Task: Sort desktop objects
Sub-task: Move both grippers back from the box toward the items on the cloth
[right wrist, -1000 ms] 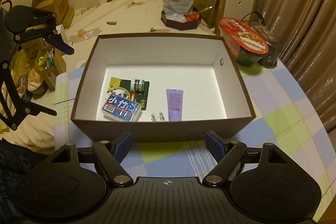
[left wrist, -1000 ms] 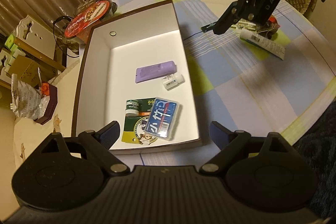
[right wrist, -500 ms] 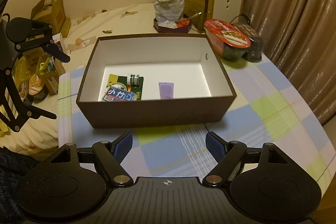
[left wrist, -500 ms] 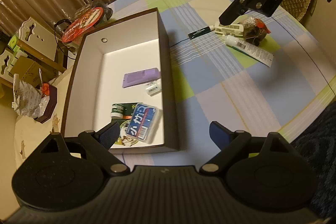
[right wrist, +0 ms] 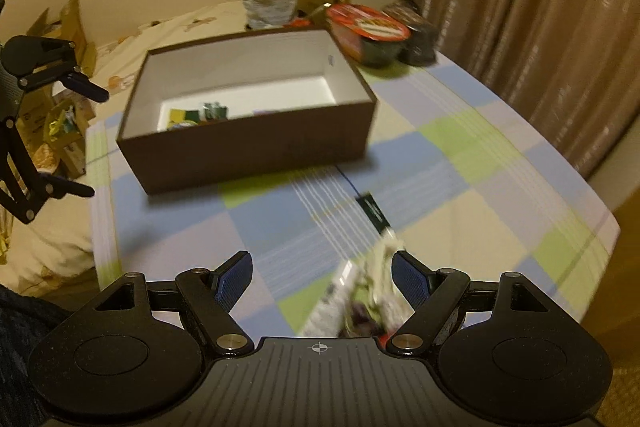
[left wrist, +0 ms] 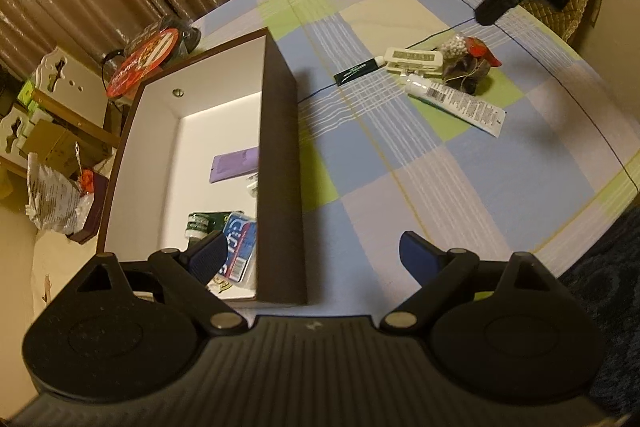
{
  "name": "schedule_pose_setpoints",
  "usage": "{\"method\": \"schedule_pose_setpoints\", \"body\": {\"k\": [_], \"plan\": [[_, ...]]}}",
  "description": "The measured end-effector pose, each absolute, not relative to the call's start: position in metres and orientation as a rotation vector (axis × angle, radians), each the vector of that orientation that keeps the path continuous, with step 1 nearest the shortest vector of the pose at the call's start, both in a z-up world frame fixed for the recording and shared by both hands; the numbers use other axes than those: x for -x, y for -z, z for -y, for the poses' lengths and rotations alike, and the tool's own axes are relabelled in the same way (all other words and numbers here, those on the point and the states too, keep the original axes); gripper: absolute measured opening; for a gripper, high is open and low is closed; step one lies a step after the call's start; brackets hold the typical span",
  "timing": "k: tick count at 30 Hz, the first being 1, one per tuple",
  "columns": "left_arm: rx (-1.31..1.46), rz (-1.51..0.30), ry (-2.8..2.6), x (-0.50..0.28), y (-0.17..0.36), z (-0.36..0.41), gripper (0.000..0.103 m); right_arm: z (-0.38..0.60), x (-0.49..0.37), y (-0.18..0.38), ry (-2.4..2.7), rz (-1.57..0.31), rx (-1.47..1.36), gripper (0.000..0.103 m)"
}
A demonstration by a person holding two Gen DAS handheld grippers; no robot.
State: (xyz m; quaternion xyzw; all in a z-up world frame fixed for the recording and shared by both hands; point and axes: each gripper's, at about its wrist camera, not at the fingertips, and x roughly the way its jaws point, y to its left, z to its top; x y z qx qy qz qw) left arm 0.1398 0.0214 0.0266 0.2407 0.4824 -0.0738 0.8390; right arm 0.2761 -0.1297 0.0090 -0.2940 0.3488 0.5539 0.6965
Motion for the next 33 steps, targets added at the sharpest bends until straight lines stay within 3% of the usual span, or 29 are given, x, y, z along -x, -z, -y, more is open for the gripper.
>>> {"method": "schedule_pose_setpoints", "body": {"k": [12,33], "plan": [[-0.389,-0.995,0.208,-0.152,-0.012,0.017,0.091,0.204,-0.289,0.019,-1.085,-0.897,0.554,0.08],[-0.18,-1.052,0.226,-0.2,0.049,0.071,0.089,0.246,-0.332,0.067,-0.953,-1.035,0.466,0.08]]}}
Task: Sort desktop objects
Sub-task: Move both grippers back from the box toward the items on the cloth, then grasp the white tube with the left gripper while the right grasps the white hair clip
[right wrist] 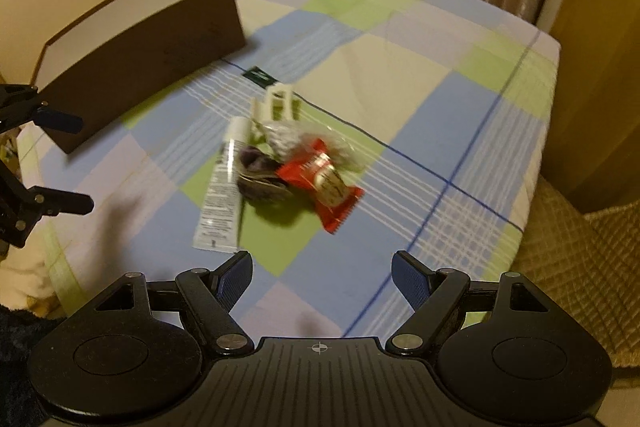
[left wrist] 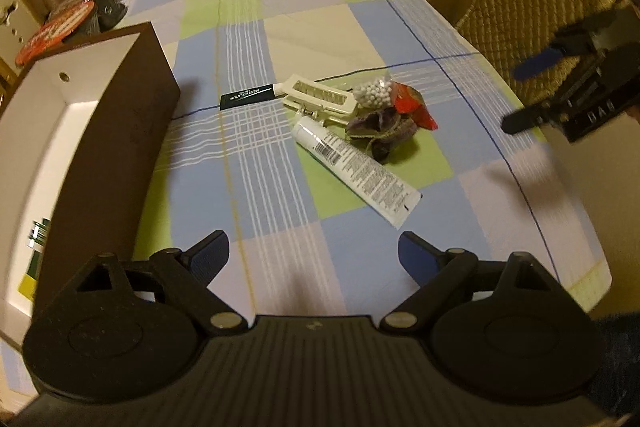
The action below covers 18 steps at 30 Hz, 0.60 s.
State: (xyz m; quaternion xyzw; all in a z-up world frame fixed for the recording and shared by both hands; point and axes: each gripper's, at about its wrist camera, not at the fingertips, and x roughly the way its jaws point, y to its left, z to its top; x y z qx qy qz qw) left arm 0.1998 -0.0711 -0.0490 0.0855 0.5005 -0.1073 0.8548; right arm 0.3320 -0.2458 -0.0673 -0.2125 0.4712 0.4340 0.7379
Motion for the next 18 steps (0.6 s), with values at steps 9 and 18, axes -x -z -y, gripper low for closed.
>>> {"method": "schedule_pose_setpoints", "body": {"k": [9,18], "plan": [[-0.041,-1.061,0.154,-0.25,0.076,0.072,0.073,0.26,-0.35,0.086,-0.895,-1.086,0.419,0.08],[0.015,-1.09,0.144,-0.292,0.113,0.081,0.065,0.276,-0.372,0.098,-0.828,-1.127,0.399,0.08]]}}
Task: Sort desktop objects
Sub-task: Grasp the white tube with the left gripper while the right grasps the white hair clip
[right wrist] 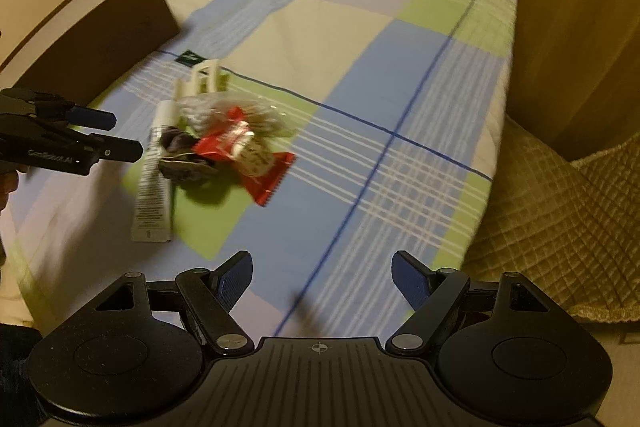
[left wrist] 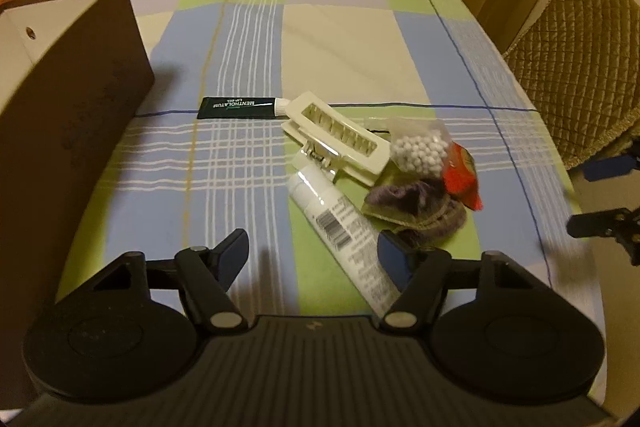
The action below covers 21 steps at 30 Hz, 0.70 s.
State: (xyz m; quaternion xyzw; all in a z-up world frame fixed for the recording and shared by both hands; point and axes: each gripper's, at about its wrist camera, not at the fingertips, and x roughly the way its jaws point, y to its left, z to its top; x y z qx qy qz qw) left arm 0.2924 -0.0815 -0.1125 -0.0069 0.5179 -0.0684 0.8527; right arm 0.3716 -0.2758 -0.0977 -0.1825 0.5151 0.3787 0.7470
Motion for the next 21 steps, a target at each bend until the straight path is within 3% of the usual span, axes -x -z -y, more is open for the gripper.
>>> {"method": "schedule_pose_setpoints", "body": {"k": [6,8,9,10,21], "plan": [[0.024,-1.104,0.171,-0.311,0.13,0.085,0.061,0.282,-0.384,0.102,-0.791,-1.14,0.378,0.08],[0.034,-1.105,0.195,-0.315,0.134,0.086,0.054,0.282,-0.386,0.102,-0.787,-1.139,0.37,0.08],[0.032,-1.108,0.215,-0.317,0.135,0.086,0.043,0.281,-0.387,0.102,-0.788,-1.137,0.367,0.08],[0.022,-1.113,0.232,-0.317,0.137,0.087,0.04,0.28,-0.387,0.102,-0.791,-1.135,0.365,0.08],[-0.056,-1.164,0.284,-0.294,0.136,0.048,0.032,0.246,-0.391,0.106,-0.874,-1.108,0.376,0.08]]}}
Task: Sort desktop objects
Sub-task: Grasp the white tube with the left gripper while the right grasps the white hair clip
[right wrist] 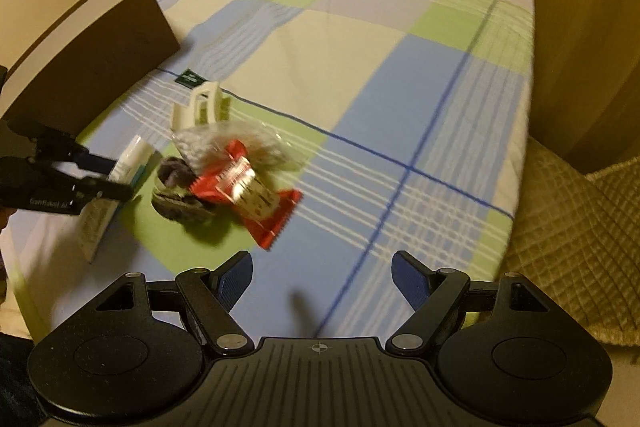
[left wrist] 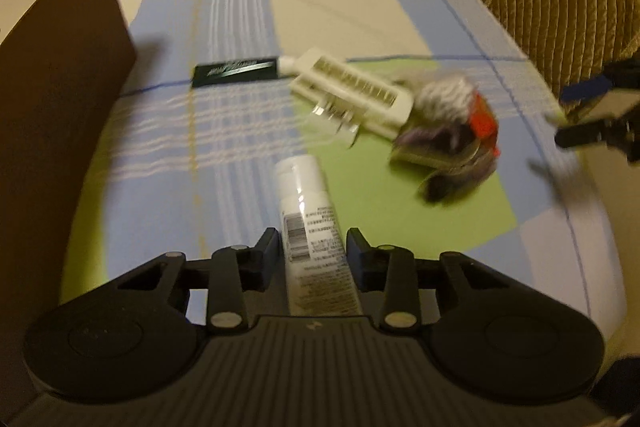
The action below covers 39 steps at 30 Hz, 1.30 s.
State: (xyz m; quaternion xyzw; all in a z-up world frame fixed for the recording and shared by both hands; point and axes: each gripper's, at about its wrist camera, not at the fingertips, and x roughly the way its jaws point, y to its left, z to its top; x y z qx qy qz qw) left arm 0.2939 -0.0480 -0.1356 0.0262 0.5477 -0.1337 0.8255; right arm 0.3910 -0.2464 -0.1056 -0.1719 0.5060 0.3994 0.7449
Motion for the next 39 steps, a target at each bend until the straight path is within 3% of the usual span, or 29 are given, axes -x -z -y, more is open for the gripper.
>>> {"method": "schedule_pose_setpoints", "body": {"k": [18,36,37,38,39], "plan": [[-0.139,-1.151,0.319,-0.278,0.125,0.029,0.025,0.165,-0.396,0.094,-1.008,-1.007,0.416,0.079],[-0.102,-1.095,0.26,-0.266,0.097,-0.004,0.025,0.055,-0.399,0.147,-1.13,-1.078,0.615,0.079],[-0.101,-1.094,0.258,-0.265,0.096,-0.005,0.025,0.053,-0.399,0.149,-1.126,-1.081,0.625,0.074],[-0.102,-1.092,0.257,-0.265,0.095,-0.006,0.025,0.052,-0.399,0.15,-1.129,-1.09,0.636,0.046],[-0.101,-1.09,0.257,-0.264,0.095,-0.006,0.025,0.051,-0.399,0.152,-1.129,-1.115,0.633,0.044]]}}
